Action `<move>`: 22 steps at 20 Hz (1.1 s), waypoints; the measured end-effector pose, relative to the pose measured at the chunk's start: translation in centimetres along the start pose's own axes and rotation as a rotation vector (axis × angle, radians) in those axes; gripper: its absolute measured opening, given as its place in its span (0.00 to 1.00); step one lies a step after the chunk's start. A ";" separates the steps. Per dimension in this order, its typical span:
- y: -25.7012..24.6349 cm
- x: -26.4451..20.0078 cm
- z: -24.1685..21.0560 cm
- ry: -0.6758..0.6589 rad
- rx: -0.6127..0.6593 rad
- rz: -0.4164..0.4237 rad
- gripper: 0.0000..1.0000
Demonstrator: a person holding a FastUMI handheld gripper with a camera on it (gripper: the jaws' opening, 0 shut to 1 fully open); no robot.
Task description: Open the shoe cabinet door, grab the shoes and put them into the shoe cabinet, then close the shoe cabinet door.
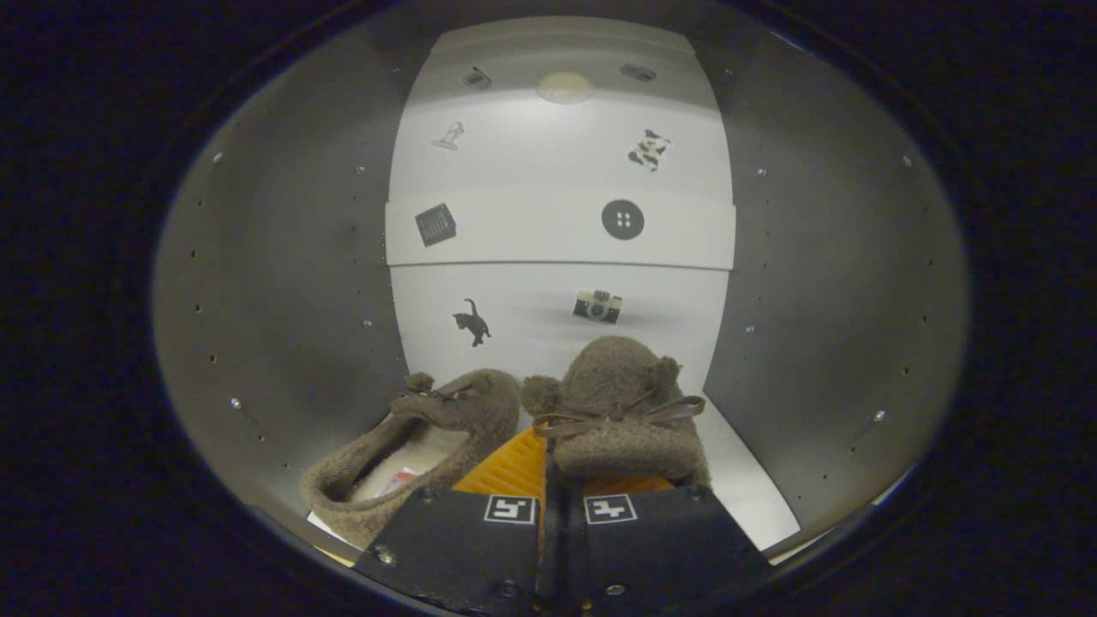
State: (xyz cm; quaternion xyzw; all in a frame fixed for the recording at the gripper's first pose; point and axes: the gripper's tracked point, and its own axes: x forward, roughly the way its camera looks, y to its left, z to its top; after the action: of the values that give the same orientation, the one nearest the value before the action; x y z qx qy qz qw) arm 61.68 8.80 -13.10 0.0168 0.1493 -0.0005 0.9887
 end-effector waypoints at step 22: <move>0.3 -6.8 -0.3 0.085 0.047 -0.035 0.63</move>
State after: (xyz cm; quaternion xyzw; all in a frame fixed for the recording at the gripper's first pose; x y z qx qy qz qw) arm 55.12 9.08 -11.38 0.0375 0.1913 -0.0206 0.9806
